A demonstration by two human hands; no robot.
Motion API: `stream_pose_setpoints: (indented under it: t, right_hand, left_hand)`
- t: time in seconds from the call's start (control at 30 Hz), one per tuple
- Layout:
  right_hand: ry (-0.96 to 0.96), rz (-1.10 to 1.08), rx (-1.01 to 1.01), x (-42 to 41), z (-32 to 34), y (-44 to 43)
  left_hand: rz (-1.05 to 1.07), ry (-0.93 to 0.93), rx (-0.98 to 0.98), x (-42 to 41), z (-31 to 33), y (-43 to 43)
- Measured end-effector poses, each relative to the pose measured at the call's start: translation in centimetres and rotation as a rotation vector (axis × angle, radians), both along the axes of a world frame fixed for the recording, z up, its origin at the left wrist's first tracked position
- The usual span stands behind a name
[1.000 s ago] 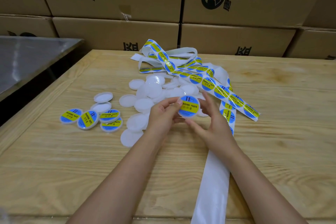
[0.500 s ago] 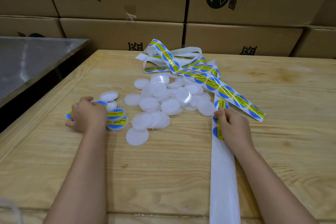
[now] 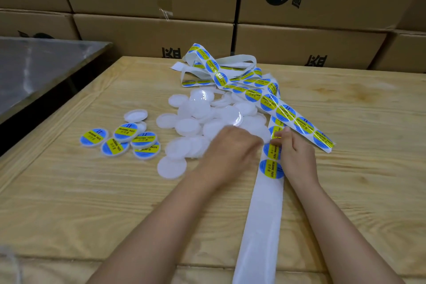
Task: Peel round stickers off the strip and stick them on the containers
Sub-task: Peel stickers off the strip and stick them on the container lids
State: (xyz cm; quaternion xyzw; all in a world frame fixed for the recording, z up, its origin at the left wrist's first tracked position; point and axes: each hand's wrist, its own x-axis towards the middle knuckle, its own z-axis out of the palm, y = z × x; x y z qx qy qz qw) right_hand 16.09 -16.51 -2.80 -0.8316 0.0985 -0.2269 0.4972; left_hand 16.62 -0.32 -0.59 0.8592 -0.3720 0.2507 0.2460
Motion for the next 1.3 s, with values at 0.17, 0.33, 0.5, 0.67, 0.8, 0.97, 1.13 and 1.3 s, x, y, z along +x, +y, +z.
stream_pose_setpoints:
  t: [0.17,0.33,0.5,0.67,0.8,0.97,1.13,1.3]
  right_hand:
    - [-0.022,-0.006,0.089,0.0,-0.2,0.2]
    - [-0.039,-0.008,0.093,0.0,0.1,0.4]
    - [0.006,0.016,0.151,-0.1,0.1,0.5]
    - [0.021,0.023,0.138,-0.1,0.2,0.6]
    - [0.027,0.030,0.074,-0.1,0.2,0.6]
    - [0.016,0.022,0.093,-0.3,0.4,0.3]
    - [0.028,0.028,0.099,-0.4,0.5,0.1]
    - [0.021,0.052,0.103,-0.5,0.7,-0.2]
  left_hand:
    - [-0.075,0.233,0.233,-0.3,-1.5,-2.5]
    - [-0.083,0.349,0.183,-0.4,-1.4,-2.4]
    - [-0.042,0.374,0.153,-0.7,-1.2,-2.4]
    - [0.019,0.405,0.084,-0.8,-1.1,-2.4]
    - [0.017,0.354,0.053,-1.0,-1.3,-2.4]
    - [-0.043,0.338,-0.119,-1.2,-1.3,-1.9]
    - [-0.028,0.507,-0.383,-1.1,-1.0,-1.0]
    - [-0.013,0.678,-0.740,-0.7,-0.2,0.0]
